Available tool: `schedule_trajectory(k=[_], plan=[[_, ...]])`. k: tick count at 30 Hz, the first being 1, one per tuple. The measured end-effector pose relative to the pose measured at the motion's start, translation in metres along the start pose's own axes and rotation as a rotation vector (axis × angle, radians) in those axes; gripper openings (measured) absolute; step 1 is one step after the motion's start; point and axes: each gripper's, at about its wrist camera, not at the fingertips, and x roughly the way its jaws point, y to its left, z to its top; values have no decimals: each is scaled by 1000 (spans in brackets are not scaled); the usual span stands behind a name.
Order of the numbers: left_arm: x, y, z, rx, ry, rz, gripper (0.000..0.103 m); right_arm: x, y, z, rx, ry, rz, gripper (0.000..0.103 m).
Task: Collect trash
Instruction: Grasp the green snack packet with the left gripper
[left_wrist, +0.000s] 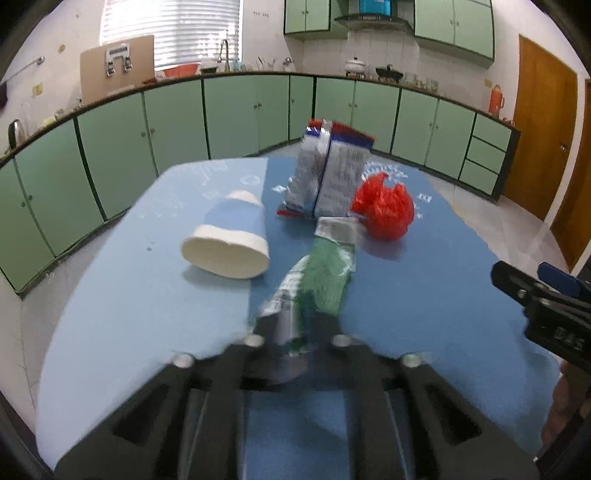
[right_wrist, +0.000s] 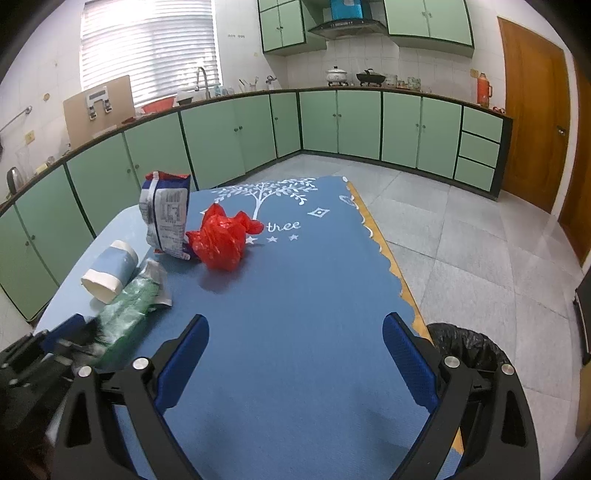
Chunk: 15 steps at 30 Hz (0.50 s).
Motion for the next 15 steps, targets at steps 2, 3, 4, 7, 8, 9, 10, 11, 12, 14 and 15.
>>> schedule_trajectory(k=[2,3,4,7,8,9,10,11,12,14,15], plan=[[1,5,2,-17,6,-13,1,5,3,4,-1,-10,5,93],[3,6,1,-15,12,-9,1,8,5,5,-4,-11,8,93],[6,6,0,-15,25,-8,2,12,8,6,-8,-6,10,93],[16,11,-7,-32,80,-34,9,17,14,8,-13,-1,23,93],[17,11,-8,-24,81,-33,27,17,17,7,-19,1,26,93],[17,9,-8,-12,75,-20,41,18,19,6,-26,2,29,93],[17,8,-7,-4,66,-8,64,18,21,5,-34,3,29,93],[17,8,-6,3,56,-2,69,19,22,3,-42,7,27,93],[18,8,-5,7,53,4,69,20,23,2,-44,12,28,93],[25,10,-2,10,64,9,71,21,22,0,-40,19,30,93],[30,12,-1,8,75,10,72,21,22,0,-40,21,28,93]])
